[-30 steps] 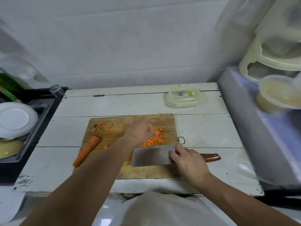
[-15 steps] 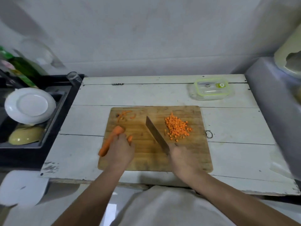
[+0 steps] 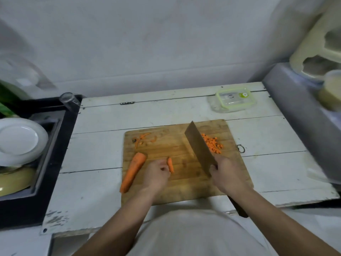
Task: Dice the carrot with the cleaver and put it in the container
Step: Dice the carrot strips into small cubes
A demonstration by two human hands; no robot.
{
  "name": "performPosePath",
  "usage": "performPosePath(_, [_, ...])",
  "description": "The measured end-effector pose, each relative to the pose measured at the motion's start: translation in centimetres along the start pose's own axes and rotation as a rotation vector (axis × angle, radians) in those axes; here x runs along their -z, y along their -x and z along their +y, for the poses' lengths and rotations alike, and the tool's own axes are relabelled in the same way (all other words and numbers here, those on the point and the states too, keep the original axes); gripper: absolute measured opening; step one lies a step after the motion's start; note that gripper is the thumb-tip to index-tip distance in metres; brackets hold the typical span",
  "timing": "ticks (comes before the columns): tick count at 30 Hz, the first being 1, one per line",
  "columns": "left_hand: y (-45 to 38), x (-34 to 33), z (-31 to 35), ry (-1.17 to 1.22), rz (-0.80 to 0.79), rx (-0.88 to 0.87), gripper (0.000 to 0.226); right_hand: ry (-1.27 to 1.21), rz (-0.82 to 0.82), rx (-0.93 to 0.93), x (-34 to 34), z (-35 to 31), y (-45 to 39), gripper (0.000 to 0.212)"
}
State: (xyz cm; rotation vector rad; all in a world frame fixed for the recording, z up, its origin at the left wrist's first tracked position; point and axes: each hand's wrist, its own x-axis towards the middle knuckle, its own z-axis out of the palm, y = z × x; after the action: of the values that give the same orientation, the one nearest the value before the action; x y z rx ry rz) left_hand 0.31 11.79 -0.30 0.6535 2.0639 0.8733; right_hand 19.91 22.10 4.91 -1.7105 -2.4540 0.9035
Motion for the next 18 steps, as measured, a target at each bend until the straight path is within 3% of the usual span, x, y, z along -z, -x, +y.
performPosePath(3, [-0.4, 1.2, -0.2, 0.474, -0.004, 0.292, 0.023, 0.0, -0.022, 0.012, -0.9, -0.6, 1.3, 0.008])
performPosePath(8, [0.4, 0.0, 3.0, 0.474, -0.192, 0.417, 0.028, 0.102, -0.021, 0.084, -2.7, -1.7, 2.4, 0.019])
performPosePath(11, [0.7, -1.1, 3.0, 0.37, -0.232, 0.381, 0.023, 0.142, 0.0, 0.099, -3.5, -2.0, 2.4, 0.022])
performPosePath(13, [0.5, -0.5, 1.0, 0.133, -0.169, 0.205, 0.017, 0.157, 0.002, 0.128, -3.6, -2.0, 2.4, 0.021])
performPosePath(16, [0.2, 1.1, -2.5, -0.487, 0.033, -0.442, 0.021, 0.174, 0.005, 0.178, -2.9, -1.3, 2.3, 0.017])
performPosePath(18, [0.6, 1.1, -3.7, -0.654, -0.016, -0.724, 0.032, 0.22, 0.02, 0.224, -2.2, -0.6, 1.6, 0.017])
